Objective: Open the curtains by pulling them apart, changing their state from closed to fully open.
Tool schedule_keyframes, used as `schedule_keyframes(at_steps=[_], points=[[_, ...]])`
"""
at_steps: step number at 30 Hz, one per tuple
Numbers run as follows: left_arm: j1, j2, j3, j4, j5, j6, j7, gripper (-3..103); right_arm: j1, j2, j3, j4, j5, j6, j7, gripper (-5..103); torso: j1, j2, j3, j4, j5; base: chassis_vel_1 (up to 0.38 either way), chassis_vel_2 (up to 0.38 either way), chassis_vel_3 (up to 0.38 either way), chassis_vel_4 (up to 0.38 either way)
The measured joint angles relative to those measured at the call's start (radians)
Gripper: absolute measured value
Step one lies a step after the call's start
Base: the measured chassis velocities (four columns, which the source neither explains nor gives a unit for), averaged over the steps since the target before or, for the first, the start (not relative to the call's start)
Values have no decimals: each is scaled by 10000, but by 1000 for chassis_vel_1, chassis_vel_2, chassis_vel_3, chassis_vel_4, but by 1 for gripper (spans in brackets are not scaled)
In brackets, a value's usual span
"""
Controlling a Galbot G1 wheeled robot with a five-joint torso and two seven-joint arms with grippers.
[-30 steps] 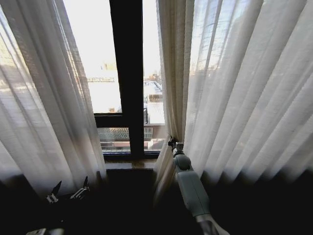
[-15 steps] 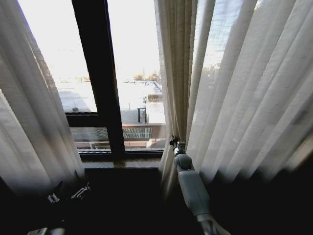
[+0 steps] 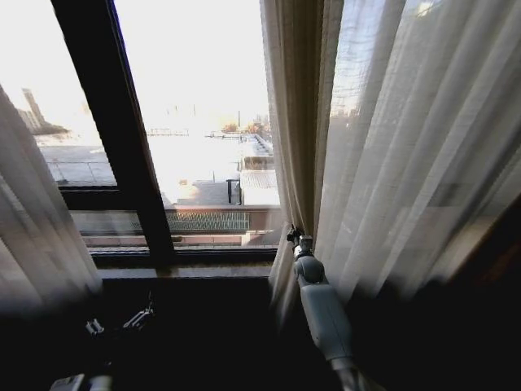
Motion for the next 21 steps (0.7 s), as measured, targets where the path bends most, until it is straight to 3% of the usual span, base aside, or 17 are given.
schedule_keyframes(at_steps=[21], points=[[-104, 130, -13, 135, -43, -20, 1, 100, -77, -31, 77, 95, -58, -19, 1, 0, 2, 0, 0, 2, -3, -333, -373, 333, 375]])
